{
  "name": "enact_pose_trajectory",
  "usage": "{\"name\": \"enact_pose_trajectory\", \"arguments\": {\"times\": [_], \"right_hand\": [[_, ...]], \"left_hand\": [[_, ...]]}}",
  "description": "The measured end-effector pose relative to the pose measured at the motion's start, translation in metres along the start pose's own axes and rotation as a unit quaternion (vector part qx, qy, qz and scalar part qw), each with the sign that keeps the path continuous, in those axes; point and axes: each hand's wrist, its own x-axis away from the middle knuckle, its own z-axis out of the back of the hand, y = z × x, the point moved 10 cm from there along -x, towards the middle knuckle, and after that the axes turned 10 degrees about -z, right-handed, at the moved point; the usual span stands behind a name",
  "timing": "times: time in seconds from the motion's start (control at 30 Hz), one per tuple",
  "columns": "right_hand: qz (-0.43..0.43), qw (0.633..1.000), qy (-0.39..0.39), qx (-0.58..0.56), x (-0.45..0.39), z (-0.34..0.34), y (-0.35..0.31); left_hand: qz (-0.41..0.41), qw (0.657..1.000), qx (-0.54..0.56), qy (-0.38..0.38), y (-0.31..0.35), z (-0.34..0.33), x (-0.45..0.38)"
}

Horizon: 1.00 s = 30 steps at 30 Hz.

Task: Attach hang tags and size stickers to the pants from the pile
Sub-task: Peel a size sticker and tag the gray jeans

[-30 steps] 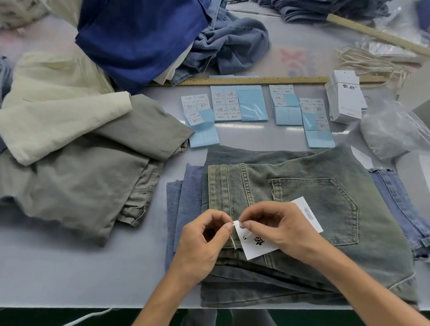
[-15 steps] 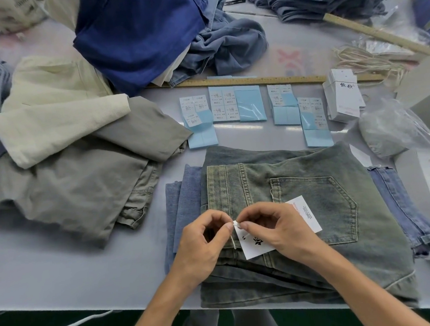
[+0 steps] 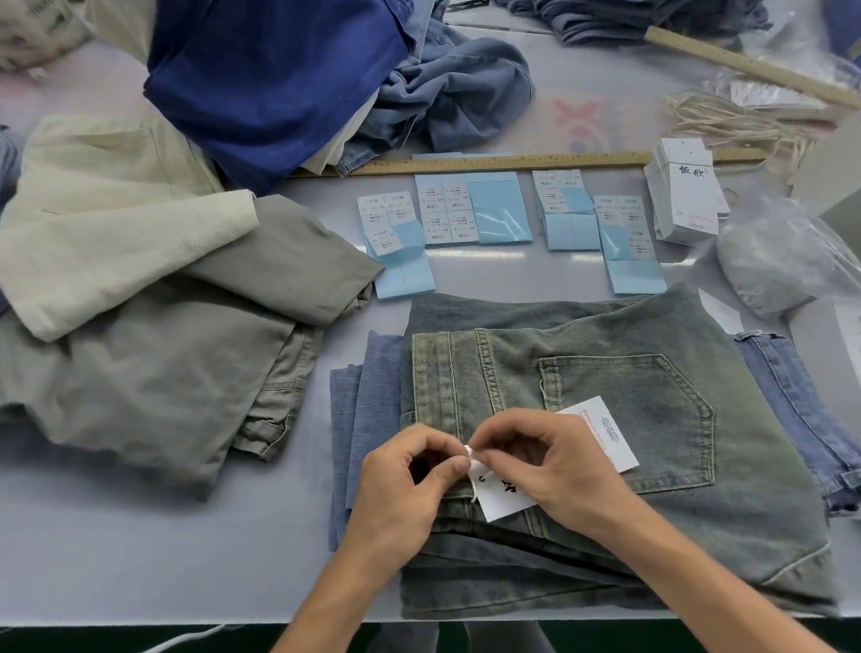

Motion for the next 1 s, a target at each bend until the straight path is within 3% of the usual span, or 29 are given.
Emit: {"name": "enact_pose_trajectory", "arguments": {"times": [0.37,0.57,0.73,0.87,0.93,1.0], "right_hand": [[0.026,0.997,0.062,0.035,0.006,-0.002,-0.008],[0.021,0.992,0.034,0.121,0.002,0.005,-0.016],[0.077,0.969,0.08,0.223,0.008,0.029,-0.04],[0.125,0.92,0.215,0.304,0.02,0.087,-0.047],[0.074,0.893,0.23,0.379,0.019,0.101,-0.025],[-0.018,0.861,0.172,0.478,0.014,0.089,0.012]], "left_hand": [[-0.003,0.997,-0.024,0.07,-0.002,-0.003,0.01],[0.012,0.999,0.001,0.039,-0.003,-0.004,0.007],[-0.004,0.999,-0.004,0.048,0.001,0.004,0.016],[-0.021,0.991,-0.031,0.126,-0.001,0.024,0.027],[-0.02,0.983,-0.068,0.167,-0.006,0.035,0.026],[-0.016,0.983,-0.111,0.143,-0.013,0.034,0.018]]}}
